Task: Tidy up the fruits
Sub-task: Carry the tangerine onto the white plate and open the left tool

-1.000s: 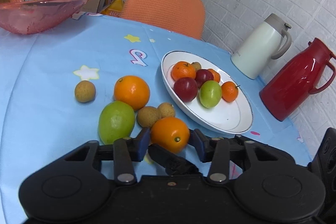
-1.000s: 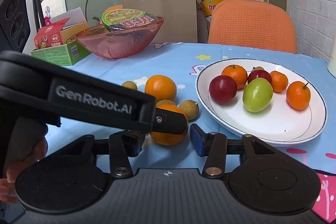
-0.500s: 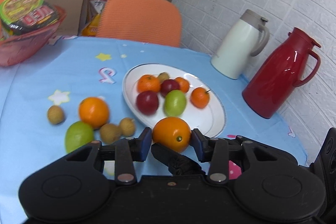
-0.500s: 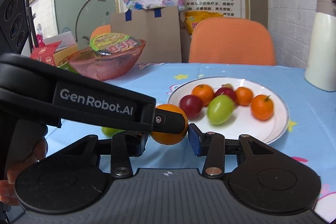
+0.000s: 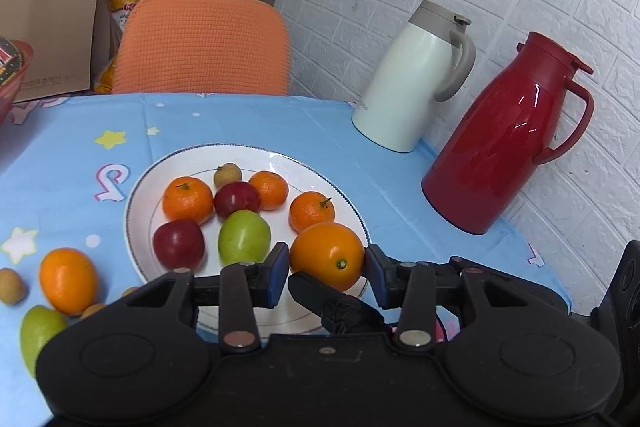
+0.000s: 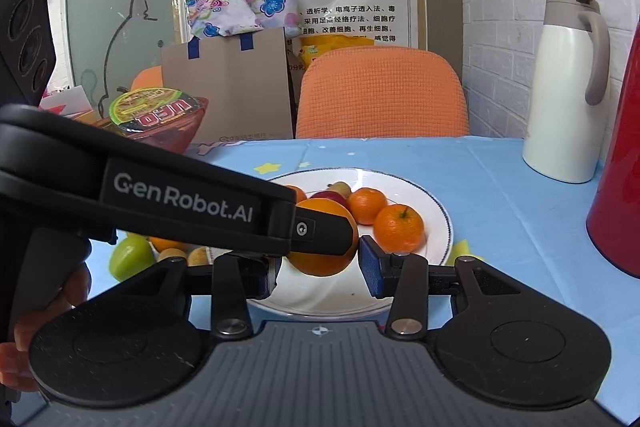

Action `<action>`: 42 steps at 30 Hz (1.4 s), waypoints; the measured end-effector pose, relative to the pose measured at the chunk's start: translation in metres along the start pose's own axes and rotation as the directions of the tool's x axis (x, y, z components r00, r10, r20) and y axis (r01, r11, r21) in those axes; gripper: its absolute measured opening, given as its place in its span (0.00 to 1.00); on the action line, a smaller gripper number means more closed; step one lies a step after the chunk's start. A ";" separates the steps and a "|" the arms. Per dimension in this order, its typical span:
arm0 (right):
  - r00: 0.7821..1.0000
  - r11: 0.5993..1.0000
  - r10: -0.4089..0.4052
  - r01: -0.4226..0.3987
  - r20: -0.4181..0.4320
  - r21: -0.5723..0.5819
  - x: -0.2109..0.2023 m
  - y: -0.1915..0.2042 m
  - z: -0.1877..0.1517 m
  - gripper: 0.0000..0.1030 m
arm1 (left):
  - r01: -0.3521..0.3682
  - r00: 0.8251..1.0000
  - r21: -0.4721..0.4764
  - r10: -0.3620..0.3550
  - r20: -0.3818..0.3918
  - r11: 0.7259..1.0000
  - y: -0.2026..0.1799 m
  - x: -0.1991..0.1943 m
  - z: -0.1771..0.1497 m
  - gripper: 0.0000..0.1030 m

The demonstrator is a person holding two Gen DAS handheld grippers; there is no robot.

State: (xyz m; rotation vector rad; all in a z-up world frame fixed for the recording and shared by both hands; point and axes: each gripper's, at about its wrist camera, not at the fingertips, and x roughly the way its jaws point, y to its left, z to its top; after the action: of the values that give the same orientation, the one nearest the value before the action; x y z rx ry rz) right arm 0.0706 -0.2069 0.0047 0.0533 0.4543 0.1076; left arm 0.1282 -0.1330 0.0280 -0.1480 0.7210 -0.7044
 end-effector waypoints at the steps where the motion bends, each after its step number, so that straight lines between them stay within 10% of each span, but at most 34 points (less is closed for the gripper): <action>1: 1.000 1.000 0.001 -0.001 -0.004 0.001 0.003 -0.002 0.000 0.70 | 0.000 1.000 -0.003 0.000 -0.004 1.000 0.001 0.004 0.001 0.77; 34: 0.998 1.000 -0.007 0.007 -0.062 -0.001 0.042 -0.022 -0.007 0.70 | -0.055 0.998 0.039 0.055 -0.003 0.998 0.006 0.028 0.004 0.77; 42: 0.998 0.999 -0.020 0.019 -0.054 -0.029 0.045 -0.019 -0.005 0.71 | -0.087 0.996 0.042 0.086 0.031 0.995 0.008 0.017 0.003 1.00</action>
State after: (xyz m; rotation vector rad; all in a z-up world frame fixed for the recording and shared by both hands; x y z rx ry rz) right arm 0.1105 -0.2200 -0.0211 0.0181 0.5075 0.0964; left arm 0.1436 -0.1379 0.0180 -0.0866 0.6794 -0.6335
